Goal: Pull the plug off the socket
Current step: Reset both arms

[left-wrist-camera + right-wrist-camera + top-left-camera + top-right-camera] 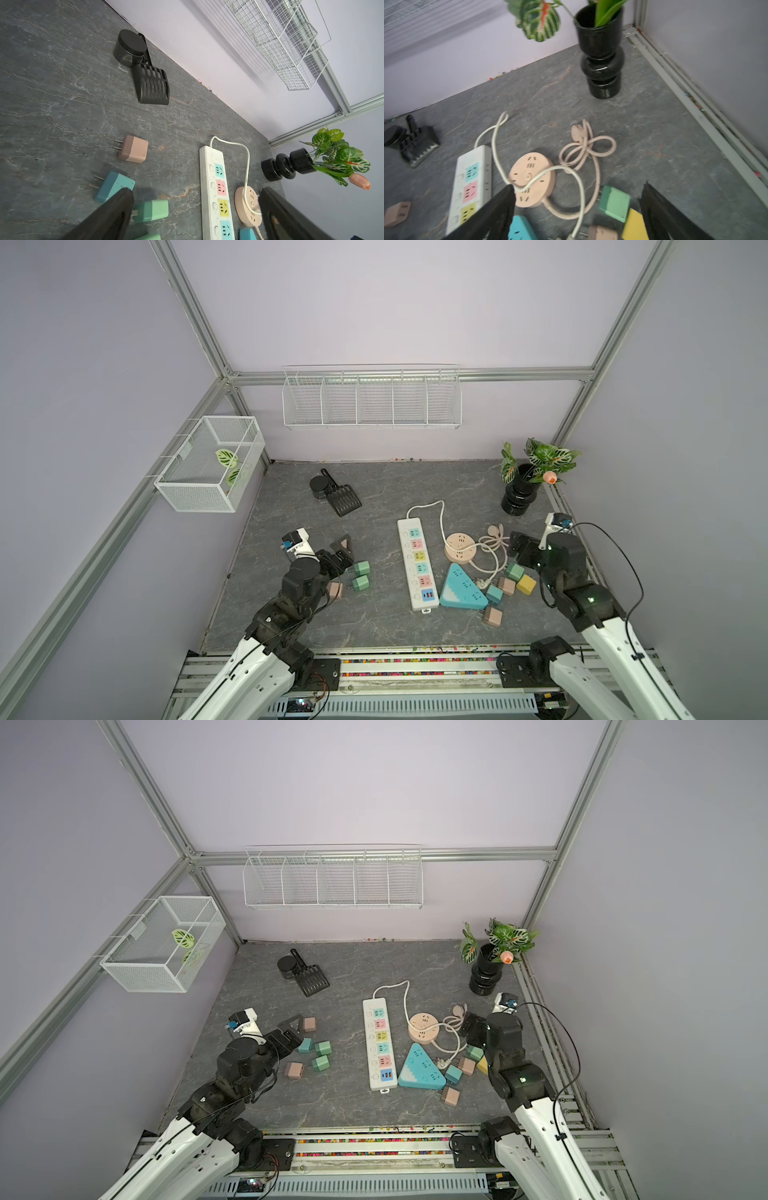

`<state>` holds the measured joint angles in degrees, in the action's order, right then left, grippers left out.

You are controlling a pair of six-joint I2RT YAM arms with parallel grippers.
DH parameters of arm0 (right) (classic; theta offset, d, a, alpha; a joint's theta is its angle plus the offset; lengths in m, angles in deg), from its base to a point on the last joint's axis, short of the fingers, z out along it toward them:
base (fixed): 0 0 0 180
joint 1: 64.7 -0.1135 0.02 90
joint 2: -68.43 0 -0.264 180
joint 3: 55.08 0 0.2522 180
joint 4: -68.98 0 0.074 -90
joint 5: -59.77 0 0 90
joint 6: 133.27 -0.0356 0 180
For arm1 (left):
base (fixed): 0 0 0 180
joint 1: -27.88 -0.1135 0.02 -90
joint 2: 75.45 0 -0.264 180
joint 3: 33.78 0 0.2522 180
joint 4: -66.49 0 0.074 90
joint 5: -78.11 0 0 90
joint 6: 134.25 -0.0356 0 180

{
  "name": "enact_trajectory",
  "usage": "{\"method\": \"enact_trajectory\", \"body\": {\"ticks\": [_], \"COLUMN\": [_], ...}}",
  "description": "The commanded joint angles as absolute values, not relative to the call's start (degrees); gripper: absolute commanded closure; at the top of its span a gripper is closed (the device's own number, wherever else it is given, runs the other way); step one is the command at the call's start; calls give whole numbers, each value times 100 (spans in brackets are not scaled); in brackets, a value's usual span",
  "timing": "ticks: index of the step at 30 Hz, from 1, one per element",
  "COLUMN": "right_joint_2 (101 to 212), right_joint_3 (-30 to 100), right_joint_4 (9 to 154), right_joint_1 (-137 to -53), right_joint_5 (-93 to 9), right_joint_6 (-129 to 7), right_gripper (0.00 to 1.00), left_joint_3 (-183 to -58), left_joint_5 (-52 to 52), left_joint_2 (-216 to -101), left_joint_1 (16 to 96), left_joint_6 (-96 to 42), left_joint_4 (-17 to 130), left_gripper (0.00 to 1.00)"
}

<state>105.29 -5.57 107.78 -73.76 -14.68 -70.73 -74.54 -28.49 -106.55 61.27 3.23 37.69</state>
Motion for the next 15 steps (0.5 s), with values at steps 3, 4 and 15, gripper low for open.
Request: {"method": "enact_trajectory", "body": {"ticks": [3,4,15], "right_joint_2": [10853,11045,14042], "right_joint_3": [-1003,-1086,-1678], "right_joint_4": [10062,9891,6157], "right_joint_1": [-6249,-6081,-6015], "right_joint_5": [-1795,-1832,-1674], "right_joint_6": [-6791,-6789,-6134], "right_gripper": [4,4,2], "left_joint_3": [-7593,-7609,-8052], "left_joint_5": [-2715,-2718,-3110], "left_joint_2": [-10548,-10530,-10705], "left_joint_1": [6110,6107,6102], "left_joint_6": [215,220,35], "left_joint_4": [3483,3404,2681], "left_gripper": [0,0,0]}}
